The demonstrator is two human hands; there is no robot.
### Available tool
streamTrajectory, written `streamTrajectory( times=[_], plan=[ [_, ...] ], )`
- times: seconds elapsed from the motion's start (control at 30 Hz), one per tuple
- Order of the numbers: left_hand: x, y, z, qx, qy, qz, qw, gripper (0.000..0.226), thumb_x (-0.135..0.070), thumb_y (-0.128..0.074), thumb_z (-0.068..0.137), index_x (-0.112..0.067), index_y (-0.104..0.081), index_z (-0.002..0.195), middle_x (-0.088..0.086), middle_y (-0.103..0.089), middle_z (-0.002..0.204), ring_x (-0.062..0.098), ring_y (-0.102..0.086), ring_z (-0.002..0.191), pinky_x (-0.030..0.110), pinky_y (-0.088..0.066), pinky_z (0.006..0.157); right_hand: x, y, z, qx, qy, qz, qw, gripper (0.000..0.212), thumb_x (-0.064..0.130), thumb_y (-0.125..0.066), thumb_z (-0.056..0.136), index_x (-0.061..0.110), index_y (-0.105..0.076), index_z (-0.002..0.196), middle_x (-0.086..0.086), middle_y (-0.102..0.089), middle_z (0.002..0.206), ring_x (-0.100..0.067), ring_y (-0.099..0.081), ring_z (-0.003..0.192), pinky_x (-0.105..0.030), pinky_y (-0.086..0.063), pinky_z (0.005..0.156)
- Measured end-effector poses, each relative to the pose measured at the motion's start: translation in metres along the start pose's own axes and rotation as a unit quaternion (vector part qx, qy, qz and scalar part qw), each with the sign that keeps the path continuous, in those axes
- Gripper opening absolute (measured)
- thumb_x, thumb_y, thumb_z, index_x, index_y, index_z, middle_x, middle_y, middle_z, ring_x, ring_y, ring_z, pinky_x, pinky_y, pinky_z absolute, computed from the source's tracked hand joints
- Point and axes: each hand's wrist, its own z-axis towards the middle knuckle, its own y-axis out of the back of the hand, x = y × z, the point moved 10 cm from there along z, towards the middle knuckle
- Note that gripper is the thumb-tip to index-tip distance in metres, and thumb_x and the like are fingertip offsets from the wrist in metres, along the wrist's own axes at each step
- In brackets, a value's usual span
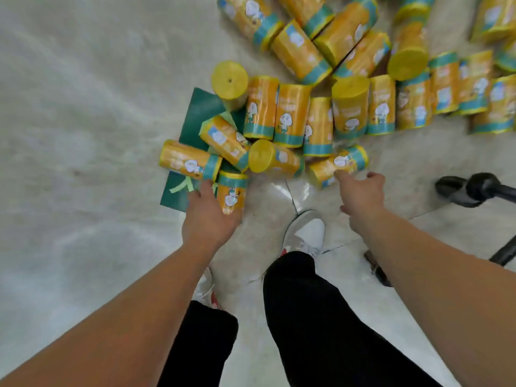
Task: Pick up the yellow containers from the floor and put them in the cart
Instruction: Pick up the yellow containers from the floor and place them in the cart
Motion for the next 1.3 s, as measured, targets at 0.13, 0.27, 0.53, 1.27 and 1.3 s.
streamTrajectory(
  times=[0.13, 0.27, 0.53, 1.27, 1.3],
  plan=[
    [0.021, -0.043, 0.043, -0.036, 0.037, -0.015, 0.999, 0.088, -0.043, -0.073, 0.077, -0.025, -0.019, 0.145, 0.015, -0.04, 0.131, 0.038, -0.048, 0.117, 0.051, -0.046, 0.089, -0.025, -0.045, 0.068, -0.018, -0.062, 0.088, 0.994, 0.095, 0.051, -0.081, 0.065, 0.015, -0.026, 0.134, -0.005, -0.041, 0.114, -0.029, -0.049, 0.102, -0.053, -0.052, 0.091],
    [0.023, -0.057, 0.057, -0.092, 0.035, -0.087, 0.991, 0.086, -0.034, -0.075, 0.075, -0.025, -0.017, 0.139, 0.009, -0.053, 0.128, 0.034, -0.06, 0.105, 0.051, -0.051, 0.085, -0.037, -0.062, 0.091, -0.042, -0.092, 0.15, 0.983, 0.094, 0.044, -0.083, 0.064, 0.017, -0.025, 0.133, -0.006, -0.04, 0.11, -0.031, -0.051, 0.102, -0.053, -0.055, 0.087],
    [0.017, -0.046, 0.052, -0.101, 0.029, -0.079, 0.991, 0.076, -0.031, -0.08, 0.071, -0.028, -0.028, 0.126, 0.006, -0.056, 0.122, 0.032, -0.059, 0.105, 0.045, -0.049, 0.08, -0.03, -0.048, 0.066, -0.032, -0.116, 0.2, 0.972, 0.083, 0.028, -0.083, 0.072, 0.021, -0.028, 0.134, -0.003, -0.043, 0.11, -0.029, -0.052, 0.099, -0.055, -0.056, 0.082],
    [-0.399, 0.293, -0.444, -0.088, -0.364, -0.172, 0.911, 0.074, -0.055, -0.072, 0.055, -0.044, -0.042, 0.122, -0.026, -0.058, 0.09, 0.011, -0.067, 0.083, 0.044, -0.056, 0.079, 0.179, 0.424, -0.413, -0.081, 0.322, 0.312, 0.89, 0.095, 0.037, -0.083, 0.061, 0.035, -0.032, 0.141, 0.011, -0.063, 0.112, 0.0, -0.065, 0.088, -0.042, -0.057, 0.087],
    [-0.417, 0.287, -0.47, -0.081, -0.383, -0.174, 0.904, 0.072, -0.052, -0.074, 0.057, -0.043, -0.043, 0.121, -0.025, -0.058, 0.09, 0.009, -0.067, 0.081, 0.043, -0.057, 0.078, 0.173, 0.453, -0.423, -0.096, 0.335, 0.312, 0.884, 0.092, 0.036, -0.084, 0.062, 0.036, -0.034, 0.14, 0.013, -0.063, 0.109, 0.003, -0.065, 0.086, -0.041, -0.057, 0.086]
  ],
)
